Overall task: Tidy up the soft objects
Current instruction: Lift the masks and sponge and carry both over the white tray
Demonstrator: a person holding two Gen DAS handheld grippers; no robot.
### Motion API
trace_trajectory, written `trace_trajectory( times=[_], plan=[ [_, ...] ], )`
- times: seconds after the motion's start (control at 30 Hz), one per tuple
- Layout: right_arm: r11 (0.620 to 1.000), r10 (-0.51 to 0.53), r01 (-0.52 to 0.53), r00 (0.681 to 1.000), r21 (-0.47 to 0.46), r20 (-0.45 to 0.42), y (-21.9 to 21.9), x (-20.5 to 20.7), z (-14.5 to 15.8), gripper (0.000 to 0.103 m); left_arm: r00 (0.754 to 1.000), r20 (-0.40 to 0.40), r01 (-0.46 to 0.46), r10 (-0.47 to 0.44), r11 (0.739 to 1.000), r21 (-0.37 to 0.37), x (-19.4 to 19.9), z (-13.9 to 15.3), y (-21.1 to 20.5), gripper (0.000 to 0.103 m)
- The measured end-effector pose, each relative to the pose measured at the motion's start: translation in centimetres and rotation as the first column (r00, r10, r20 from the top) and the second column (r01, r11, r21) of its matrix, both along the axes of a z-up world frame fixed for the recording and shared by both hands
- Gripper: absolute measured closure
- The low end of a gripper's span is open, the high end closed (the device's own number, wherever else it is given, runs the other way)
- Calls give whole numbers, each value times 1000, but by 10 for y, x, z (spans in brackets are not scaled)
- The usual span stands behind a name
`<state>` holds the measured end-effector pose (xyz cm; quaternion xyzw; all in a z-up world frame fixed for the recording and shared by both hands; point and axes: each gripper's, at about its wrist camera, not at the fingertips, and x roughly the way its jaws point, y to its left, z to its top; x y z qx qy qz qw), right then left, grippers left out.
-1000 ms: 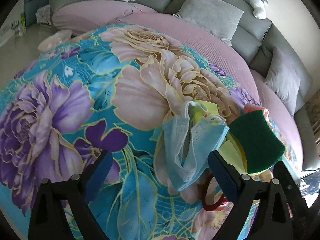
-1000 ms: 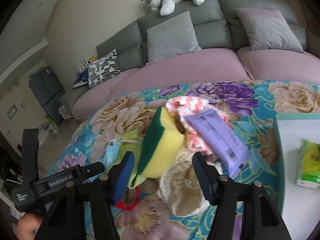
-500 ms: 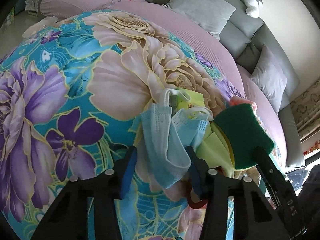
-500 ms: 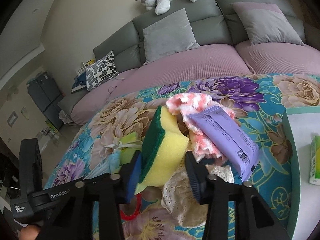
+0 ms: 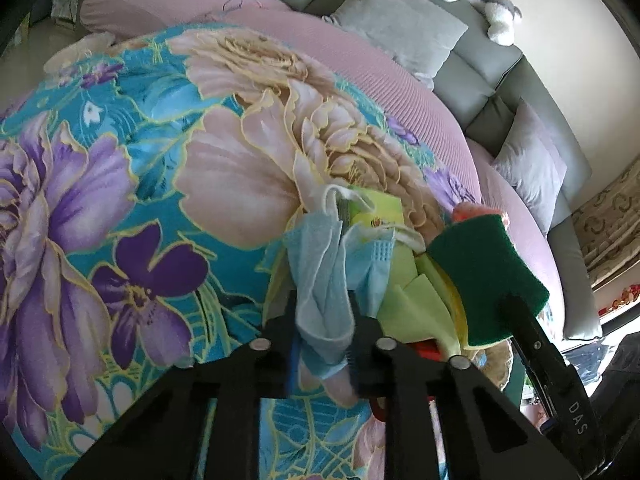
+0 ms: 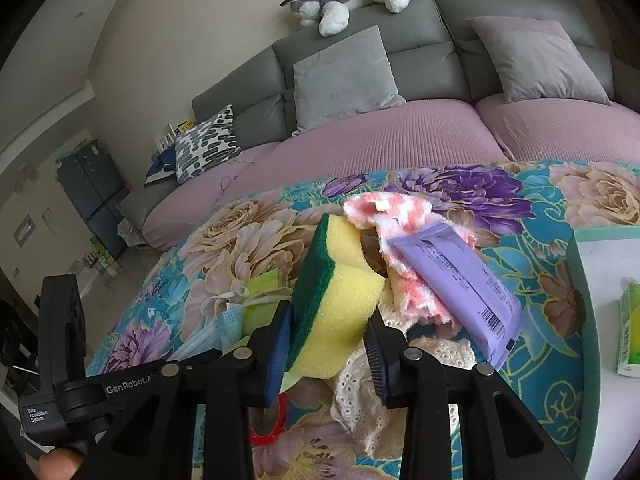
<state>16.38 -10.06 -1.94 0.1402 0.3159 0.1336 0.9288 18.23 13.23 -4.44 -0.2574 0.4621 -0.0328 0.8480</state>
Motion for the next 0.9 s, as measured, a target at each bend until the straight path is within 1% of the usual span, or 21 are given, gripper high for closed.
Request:
trace_trajectory(
  times=[0.13, 0.23, 0.37, 0.5, 0.7, 0.8, 0.9],
  plan=[
    [1000, -3, 3, 1000, 7, 18, -3, -4, 5, 67, 999, 47, -27, 26, 1000, 1, -6, 11, 6, 89],
    [1000, -4, 4, 999, 10, 45, -5, -9, 13, 67, 993, 112, -44, 40, 998, 35, -12, 27, 9, 89],
    [1000, -7, 5, 996, 20, 91, -9, -19, 27, 67, 976, 214, -58, 45, 997, 53, -23, 51, 9, 89],
    [1000, -12, 9, 992, 24, 129, -16, -30, 40, 67, 960, 279, -55, 30, 995, 83, -29, 70, 1, 89],
    [999, -33, 31, 989, 13, 143, -28, -39, 47, 67, 953, 302, -22, -8, 995, 97, -29, 80, -17, 89],
    [999, -51, 52, 988, -1, 148, -38, -45, 49, 67, 950, 312, -7, -31, 993, 121, -32, 85, -30, 89],
    [995, -95, 95, 983, 7, 157, -57, -52, 53, 67, 943, 324, 37, -77, 991, 128, -32, 89, -52, 89]
  ],
)
